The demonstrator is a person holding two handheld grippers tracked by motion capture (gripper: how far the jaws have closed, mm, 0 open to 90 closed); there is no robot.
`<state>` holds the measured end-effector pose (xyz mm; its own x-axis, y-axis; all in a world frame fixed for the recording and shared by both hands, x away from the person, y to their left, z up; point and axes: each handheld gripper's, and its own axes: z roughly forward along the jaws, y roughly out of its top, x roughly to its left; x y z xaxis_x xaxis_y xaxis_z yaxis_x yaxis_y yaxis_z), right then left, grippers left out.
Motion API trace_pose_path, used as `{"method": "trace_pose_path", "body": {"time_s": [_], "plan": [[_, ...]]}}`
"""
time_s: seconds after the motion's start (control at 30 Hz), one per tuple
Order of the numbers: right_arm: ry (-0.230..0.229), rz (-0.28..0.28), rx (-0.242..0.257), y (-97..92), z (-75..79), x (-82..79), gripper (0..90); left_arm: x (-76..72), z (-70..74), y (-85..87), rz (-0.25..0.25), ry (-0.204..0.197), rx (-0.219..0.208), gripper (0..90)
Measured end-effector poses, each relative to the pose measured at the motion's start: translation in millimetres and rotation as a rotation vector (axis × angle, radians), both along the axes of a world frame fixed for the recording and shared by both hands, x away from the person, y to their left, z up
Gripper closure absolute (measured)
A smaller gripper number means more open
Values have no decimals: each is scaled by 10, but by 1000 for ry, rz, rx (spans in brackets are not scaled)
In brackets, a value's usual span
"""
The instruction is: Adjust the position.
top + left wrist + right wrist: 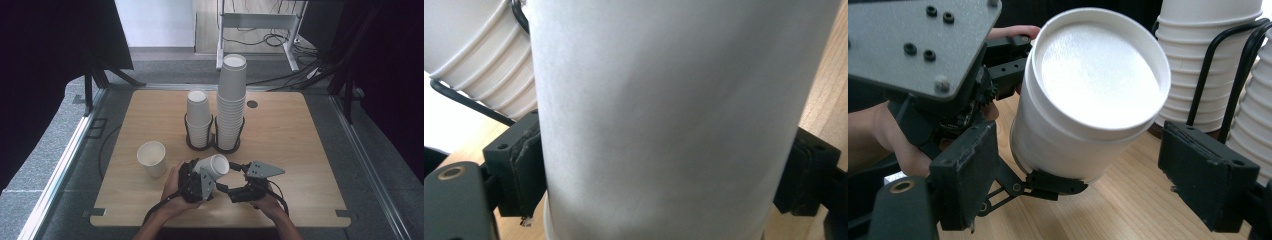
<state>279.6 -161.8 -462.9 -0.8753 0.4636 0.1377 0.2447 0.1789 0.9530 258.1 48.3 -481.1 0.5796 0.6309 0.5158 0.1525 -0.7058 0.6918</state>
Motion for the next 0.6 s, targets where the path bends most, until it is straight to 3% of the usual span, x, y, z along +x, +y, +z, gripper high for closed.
{"method": "trace_pose_path", "body": {"time_s": [0.23,0.4,0.43,0.47,0.5,0.57,0.6], "plan": [[-2,19,-23,2,87,18,150,7,36,-7,-6,-28,40,127],[4,83,-156,43,253,82,130,12,55,-21,-6,-52,79,128],[3,95,-192,56,294,95,124,13,56,-30,-6,-65,89,127],[5,122,-285,89,377,141,111,13,65,-33,-8,-75,106,127],[5,122,-285,89,377,141,111,11,71,-38,-11,-83,116,127],[12,143,-350,115,445,188,114,5,75,-52,-17,-97,120,127],[16,161,-412,147,506,228,112,1,87,-65,-17,-114,135,128]]}}
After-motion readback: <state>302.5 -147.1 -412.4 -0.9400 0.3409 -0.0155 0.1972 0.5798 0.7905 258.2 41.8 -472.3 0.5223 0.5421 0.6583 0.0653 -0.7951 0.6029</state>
